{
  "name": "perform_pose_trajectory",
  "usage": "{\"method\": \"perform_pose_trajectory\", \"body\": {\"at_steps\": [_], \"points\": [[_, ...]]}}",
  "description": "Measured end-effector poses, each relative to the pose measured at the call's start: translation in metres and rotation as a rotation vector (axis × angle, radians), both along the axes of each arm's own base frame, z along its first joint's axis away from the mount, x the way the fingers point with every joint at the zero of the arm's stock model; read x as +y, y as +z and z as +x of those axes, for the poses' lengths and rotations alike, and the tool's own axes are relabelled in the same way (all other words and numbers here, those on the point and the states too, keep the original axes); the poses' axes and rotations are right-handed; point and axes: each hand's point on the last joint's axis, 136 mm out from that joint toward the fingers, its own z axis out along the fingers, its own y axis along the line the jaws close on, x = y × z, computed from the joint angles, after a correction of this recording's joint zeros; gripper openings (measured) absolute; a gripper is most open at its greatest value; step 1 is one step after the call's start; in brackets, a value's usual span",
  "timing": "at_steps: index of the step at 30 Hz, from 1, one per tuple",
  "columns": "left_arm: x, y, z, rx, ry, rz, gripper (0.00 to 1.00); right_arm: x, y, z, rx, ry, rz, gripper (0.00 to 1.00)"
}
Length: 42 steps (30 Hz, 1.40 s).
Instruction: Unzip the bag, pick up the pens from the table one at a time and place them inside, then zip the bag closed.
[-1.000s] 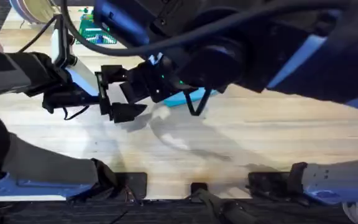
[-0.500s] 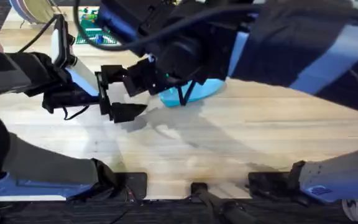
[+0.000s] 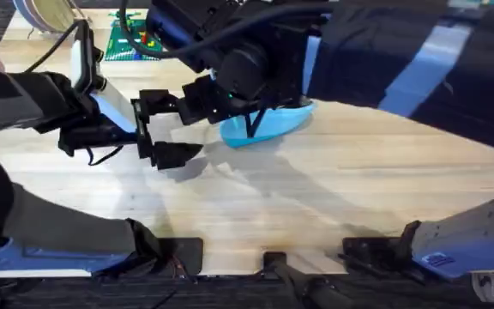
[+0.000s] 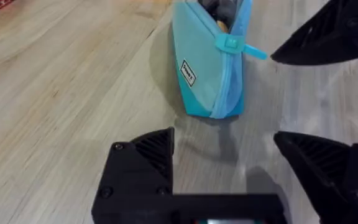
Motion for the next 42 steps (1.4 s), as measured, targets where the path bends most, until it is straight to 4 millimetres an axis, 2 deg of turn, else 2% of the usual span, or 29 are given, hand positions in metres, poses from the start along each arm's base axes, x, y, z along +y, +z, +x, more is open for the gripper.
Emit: {"method": "perform_pose_trajectory", "body": {"at_steps": [3,10,14,16,19,21,22,36,42], "points": [[0.000,0.000,0.000,0.000,0.000,0.000,0.994,0.002,-0.002,0.002,-0.001,-0.002,0.002,0.997],[0.000,0.000,0.000,0.000,0.000,0.000,0.994,0.009,-0.027,0.006,0.023,-0.002,-0.034,0.996],[0.000,0.000,0.000,0.000,0.000,0.000,0.994,0.009,-0.028,0.010,0.018,-0.010,-0.027,0.995],[0.000,0.000,0.000,0.000,0.000,0.000,0.993,0.001,-0.028,0.019,0.019,-0.037,-0.027,0.993],[0.000,0.000,0.000,0.000,0.000,0.000,0.994,-0.002,-0.030,0.023,0.020,-0.047,-0.030,0.976],[0.000,0.000,0.000,0.000,0.000,0.000,0.995,-0.002,-0.031,0.023,0.021,-0.048,-0.033,0.968],[0.000,0.000,0.000,0.000,0.000,0.000,0.993,-0.002,-0.031,0.023,0.020,-0.049,-0.033,0.928],[0.000,0.000,0.000,-0.001,0.000,0.000,0.993,-0.002,-0.032,0.023,0.022,-0.049,-0.037,0.861],[0.000,0.000,0.000,-0.001,0.000,0.000,0.994,-0.001,-0.050,0.024,0.046,-0.048,-0.072,0.832]]}}
